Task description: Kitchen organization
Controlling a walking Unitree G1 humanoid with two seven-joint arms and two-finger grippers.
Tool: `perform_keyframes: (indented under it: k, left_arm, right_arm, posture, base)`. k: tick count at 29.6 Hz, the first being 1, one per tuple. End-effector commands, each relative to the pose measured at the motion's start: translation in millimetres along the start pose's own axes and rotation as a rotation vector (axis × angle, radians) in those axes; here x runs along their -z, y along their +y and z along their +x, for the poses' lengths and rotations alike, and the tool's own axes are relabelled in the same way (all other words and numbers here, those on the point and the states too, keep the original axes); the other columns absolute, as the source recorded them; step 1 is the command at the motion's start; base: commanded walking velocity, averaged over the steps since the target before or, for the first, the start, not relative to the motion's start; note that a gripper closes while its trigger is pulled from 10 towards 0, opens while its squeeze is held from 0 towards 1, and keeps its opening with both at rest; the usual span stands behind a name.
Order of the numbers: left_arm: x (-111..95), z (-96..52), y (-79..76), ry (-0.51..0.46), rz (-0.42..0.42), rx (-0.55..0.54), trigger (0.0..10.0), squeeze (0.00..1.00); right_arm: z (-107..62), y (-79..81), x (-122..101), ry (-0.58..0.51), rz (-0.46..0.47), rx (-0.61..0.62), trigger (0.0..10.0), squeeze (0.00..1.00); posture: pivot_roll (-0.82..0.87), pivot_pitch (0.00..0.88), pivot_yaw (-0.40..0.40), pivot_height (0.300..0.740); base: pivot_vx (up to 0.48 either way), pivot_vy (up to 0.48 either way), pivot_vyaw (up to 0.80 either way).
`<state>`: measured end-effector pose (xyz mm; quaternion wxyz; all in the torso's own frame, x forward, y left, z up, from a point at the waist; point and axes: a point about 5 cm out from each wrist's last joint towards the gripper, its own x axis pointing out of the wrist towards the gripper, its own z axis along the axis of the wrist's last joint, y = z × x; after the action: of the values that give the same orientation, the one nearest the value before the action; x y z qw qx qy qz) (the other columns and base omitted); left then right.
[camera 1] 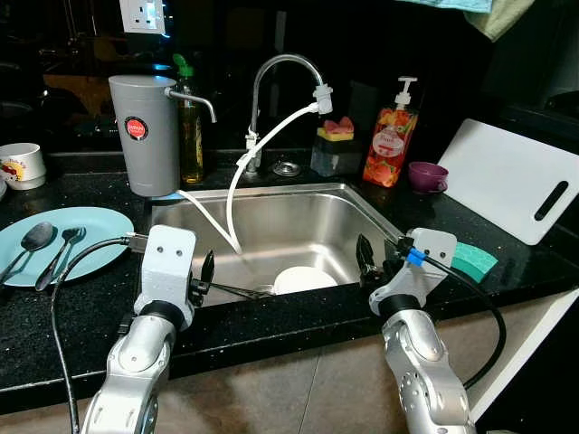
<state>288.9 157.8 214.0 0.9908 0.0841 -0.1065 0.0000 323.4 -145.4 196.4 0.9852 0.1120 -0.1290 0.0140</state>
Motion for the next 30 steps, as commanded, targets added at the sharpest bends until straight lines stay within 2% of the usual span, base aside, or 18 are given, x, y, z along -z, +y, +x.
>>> perform_keyframes:
  k: [1, 30]
  left_arm:
    - [2.9, -0.5, -1.0, 0.009, 0.007, -0.003, 10.0, 0.0]
    - [3.2, -1.3, -1.5, 0.014, 0.008, 0.0, 10.0, 0.0]
  right_arm:
    - [0.3, -0.5, 2.7, 0.015, -0.002, -0.002, 10.0, 0.0]
    - [-0.9, -0.6, 3.3, 0.018, 0.001, 0.002, 10.0, 0.0]
  posture:
    - [0.19, 0.026, -0.12, 0.74]
    - [0.19, 0.034, -0.117, 0.74]
  base:
    - [0.0, 0.0, 0.0]
    - [0.0, 0.0, 0.0]
